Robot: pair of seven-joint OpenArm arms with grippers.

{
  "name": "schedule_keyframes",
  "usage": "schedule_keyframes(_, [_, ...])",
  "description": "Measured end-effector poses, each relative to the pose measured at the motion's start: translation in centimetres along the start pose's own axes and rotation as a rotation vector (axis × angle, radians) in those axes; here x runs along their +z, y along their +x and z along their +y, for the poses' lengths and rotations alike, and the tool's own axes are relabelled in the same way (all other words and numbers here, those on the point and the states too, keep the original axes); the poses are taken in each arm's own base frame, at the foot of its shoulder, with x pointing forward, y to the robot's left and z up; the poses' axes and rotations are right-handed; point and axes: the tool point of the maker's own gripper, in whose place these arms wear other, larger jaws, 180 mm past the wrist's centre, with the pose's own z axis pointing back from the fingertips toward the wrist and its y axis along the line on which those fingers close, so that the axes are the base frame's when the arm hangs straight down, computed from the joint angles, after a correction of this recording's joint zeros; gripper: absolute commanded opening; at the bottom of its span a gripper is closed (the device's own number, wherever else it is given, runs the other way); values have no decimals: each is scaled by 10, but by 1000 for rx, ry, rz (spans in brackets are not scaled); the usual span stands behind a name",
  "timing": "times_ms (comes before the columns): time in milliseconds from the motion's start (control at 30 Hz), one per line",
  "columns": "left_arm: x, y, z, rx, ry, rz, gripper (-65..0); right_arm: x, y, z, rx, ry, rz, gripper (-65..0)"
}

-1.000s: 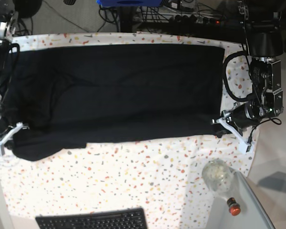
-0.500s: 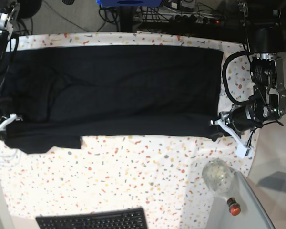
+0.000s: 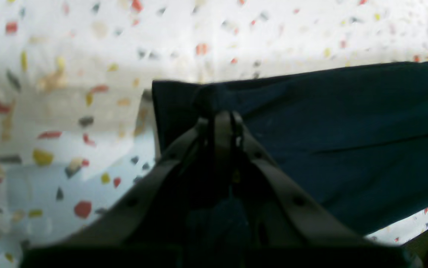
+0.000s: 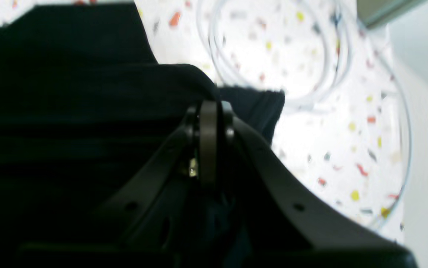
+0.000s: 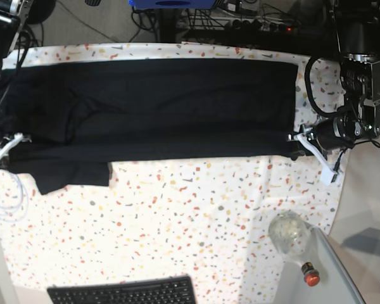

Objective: Layout the t-shirt on the table in an organized manner, then fold the t-shirt properly
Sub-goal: 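Lift the hem with both grippers and fold it toward the collar edge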

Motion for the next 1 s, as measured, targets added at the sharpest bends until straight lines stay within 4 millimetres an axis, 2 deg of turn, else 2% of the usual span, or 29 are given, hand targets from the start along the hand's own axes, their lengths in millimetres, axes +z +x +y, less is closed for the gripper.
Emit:
schedule_keyframes(67, [-2,-7,-2,-2,-4,15,-650,2,-6,-2,1,-3,10,-650])
schedule_keyframes(233, [-9,-29,8,-75,96,84,-650,3,-17,8,-14,10,32,-650])
schedule_keyframes(333, [-13,-39,5,-82,103,104,-650,2,-21,8,-21,12,39,-650])
schedule_keyframes(433, [-13,-43,4,-81,103,112,-650,1,-34,9,-28,16,74,-650])
schedule_keyframes(667, [-13,-44,5,-84,109,115,-650,-2,-45,13,-47,26,105,-650])
schedule_keyframes(833, [-12,-45,4,-88,106,115,-650,-5,-38,12,-49,22,91,-650])
schedule_keyframes(867, [-11,-47,4,-89,106,117,-650,-4,-37,11,-49,19,89,-600])
schedule_keyframes(933, [-10,-50,3,-89,106,124,-650,-4,-37,10,-47,17,89,-444])
schedule_keyframes(1000, [-10,-50,3,-90,106,123,-650,-4,-38,9,-44,13,91,-332])
